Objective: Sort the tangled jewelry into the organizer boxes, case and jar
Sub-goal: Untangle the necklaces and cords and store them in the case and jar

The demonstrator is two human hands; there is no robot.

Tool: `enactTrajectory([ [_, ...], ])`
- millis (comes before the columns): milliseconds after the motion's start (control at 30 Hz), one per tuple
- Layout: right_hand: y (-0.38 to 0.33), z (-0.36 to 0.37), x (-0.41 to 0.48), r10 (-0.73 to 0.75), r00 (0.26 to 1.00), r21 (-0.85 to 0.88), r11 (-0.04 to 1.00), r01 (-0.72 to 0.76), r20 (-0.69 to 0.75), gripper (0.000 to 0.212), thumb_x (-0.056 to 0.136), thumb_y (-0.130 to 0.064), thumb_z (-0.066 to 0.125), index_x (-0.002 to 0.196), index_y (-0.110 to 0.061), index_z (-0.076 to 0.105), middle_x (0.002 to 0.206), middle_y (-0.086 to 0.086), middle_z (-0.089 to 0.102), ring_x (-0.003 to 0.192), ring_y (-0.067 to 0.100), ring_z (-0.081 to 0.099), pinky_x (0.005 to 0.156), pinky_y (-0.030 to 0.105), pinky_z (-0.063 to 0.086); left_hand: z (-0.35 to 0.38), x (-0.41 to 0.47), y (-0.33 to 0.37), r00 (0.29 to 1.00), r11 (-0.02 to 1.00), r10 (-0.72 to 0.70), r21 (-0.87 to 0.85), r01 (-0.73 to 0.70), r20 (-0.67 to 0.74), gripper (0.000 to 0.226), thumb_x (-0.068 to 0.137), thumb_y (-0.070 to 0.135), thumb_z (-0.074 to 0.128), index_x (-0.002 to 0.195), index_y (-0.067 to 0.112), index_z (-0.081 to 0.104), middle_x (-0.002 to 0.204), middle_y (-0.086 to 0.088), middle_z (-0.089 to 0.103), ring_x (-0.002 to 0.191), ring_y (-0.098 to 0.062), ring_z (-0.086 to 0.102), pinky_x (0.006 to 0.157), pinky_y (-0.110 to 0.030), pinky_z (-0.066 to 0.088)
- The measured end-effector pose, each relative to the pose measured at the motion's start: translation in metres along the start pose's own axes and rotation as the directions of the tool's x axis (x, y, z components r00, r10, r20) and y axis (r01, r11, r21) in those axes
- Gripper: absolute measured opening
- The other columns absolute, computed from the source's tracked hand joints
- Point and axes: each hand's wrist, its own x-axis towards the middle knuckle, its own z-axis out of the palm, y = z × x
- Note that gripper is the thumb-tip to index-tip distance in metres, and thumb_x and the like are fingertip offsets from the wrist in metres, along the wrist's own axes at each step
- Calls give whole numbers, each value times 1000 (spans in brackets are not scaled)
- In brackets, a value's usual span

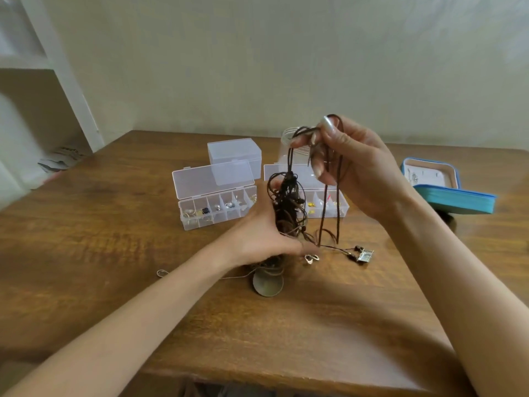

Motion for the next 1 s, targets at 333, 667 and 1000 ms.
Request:
enactTrajectory([
  [333,1,-2,-2,-15,998,-173,985,26,66,17,93,-23,48,82,-11,55,106,10,71,108,40,56,72,21,42,23,2,9,932,990,41,-110,-86,-359,76,74,38,76,128,23,25,114,10,55,100,-4,57,82,-10,44],
  [667,-17,-30,-5,-113,985,112,985,129,-132,15,93,-20,44,86,-9,51,81,2,65,57,8,49,56,19,39,-15,11,6,952,993,63,-75,-89,-300,14,90,20,60,103,15,57,91,-2,69,90,-14,65,84,-32,49],
  [1000,-31,-56,-8,-62,984,156,984,88,-164,28,92,-36,40,74,-20,56,53,-10,39,33,-1,25,34,13,19,-53,14,32,903,950,312,129,-286,-297,3,97,11,45,100,10,47,73,1,56,64,-10,54,63,-32,47],
])
